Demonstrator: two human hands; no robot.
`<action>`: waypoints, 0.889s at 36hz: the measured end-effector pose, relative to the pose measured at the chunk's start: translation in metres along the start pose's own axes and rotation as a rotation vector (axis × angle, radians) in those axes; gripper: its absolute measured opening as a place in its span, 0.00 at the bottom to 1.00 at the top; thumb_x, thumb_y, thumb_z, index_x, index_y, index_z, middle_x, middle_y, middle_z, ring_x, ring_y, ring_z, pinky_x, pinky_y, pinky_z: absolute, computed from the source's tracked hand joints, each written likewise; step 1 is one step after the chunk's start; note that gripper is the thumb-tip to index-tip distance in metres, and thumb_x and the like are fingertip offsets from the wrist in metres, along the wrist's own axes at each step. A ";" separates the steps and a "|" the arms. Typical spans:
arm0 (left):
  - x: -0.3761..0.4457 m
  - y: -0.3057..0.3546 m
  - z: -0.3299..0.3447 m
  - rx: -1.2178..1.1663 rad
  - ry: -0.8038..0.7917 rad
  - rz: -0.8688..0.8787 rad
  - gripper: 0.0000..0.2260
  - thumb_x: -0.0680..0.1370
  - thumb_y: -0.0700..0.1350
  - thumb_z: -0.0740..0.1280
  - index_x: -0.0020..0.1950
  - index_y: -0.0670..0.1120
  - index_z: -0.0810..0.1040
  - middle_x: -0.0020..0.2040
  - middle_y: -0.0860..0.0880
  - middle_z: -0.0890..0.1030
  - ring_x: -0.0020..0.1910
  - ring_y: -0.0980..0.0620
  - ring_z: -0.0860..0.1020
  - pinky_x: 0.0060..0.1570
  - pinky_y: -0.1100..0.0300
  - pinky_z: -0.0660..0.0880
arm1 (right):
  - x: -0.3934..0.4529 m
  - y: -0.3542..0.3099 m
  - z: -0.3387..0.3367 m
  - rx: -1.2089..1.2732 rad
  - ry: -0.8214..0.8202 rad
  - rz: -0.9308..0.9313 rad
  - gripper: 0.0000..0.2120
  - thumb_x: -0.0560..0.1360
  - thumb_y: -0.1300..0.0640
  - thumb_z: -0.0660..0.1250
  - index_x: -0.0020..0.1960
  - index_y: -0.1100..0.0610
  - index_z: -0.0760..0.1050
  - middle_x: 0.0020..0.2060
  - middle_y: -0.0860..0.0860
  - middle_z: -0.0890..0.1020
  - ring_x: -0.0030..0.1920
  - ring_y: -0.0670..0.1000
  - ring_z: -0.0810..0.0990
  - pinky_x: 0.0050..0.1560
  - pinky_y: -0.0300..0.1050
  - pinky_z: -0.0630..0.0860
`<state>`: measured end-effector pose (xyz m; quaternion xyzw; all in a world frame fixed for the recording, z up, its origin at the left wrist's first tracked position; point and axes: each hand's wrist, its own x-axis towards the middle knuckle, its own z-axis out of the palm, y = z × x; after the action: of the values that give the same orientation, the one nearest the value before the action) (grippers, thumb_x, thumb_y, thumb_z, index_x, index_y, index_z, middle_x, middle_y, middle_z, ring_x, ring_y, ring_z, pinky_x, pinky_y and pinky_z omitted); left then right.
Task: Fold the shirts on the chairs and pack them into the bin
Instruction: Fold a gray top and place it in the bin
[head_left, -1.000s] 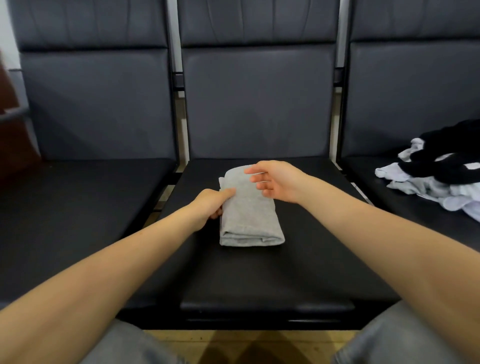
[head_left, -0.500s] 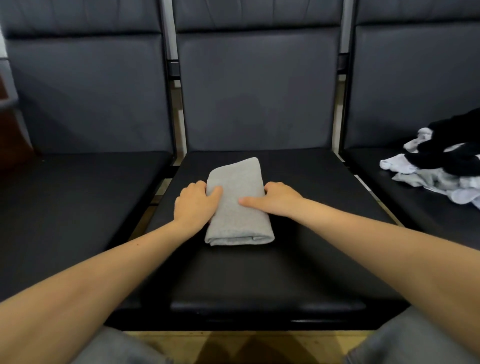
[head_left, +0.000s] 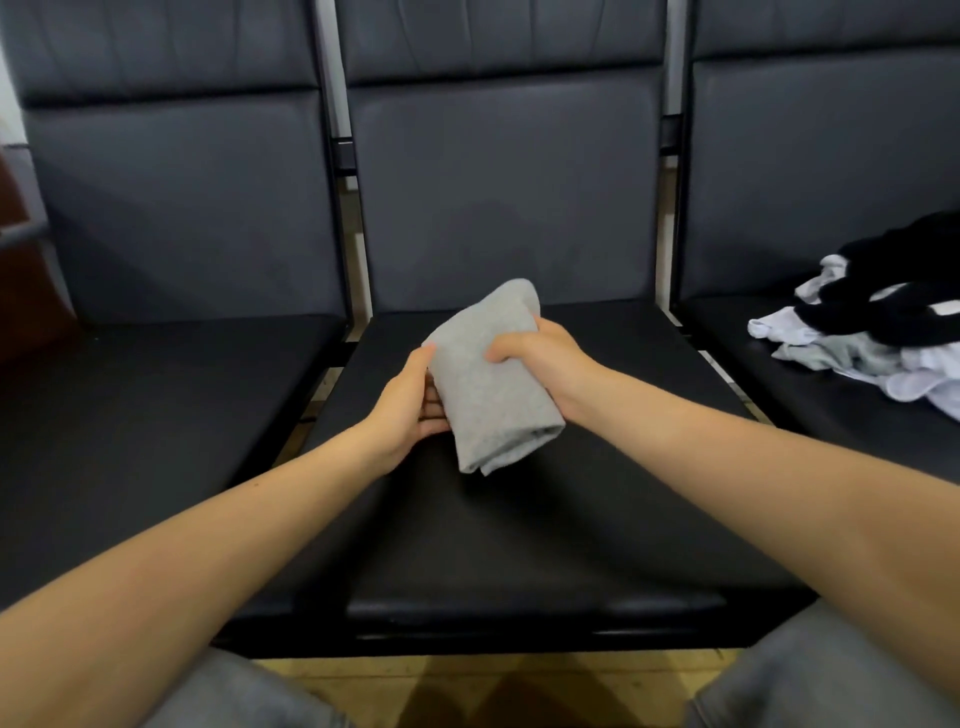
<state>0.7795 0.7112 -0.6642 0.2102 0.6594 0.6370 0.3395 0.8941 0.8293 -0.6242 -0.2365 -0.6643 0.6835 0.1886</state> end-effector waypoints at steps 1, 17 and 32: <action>-0.002 0.002 0.001 -0.067 -0.059 -0.066 0.28 0.79 0.65 0.54 0.63 0.43 0.75 0.56 0.42 0.82 0.53 0.46 0.81 0.50 0.52 0.79 | -0.002 -0.004 -0.001 0.024 -0.006 -0.013 0.12 0.72 0.65 0.66 0.54 0.54 0.75 0.54 0.56 0.80 0.55 0.55 0.80 0.55 0.51 0.78; -0.021 0.054 0.003 -0.625 -0.046 0.072 0.13 0.80 0.49 0.63 0.62 0.45 0.76 0.54 0.42 0.84 0.54 0.42 0.81 0.47 0.45 0.77 | -0.015 0.015 -0.012 0.286 -0.200 0.192 0.19 0.74 0.57 0.68 0.64 0.57 0.74 0.58 0.56 0.82 0.59 0.57 0.81 0.60 0.56 0.76; -0.069 0.098 -0.025 -0.791 0.019 0.252 0.10 0.78 0.44 0.65 0.57 0.42 0.78 0.49 0.41 0.85 0.53 0.42 0.82 0.55 0.45 0.78 | -0.027 -0.002 0.077 0.733 -0.297 0.181 0.20 0.77 0.49 0.67 0.66 0.55 0.75 0.59 0.55 0.82 0.59 0.54 0.80 0.65 0.53 0.72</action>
<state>0.7928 0.6545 -0.5567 0.1366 0.3359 0.8799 0.3071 0.8714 0.7508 -0.6194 -0.1098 -0.3732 0.9157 0.1014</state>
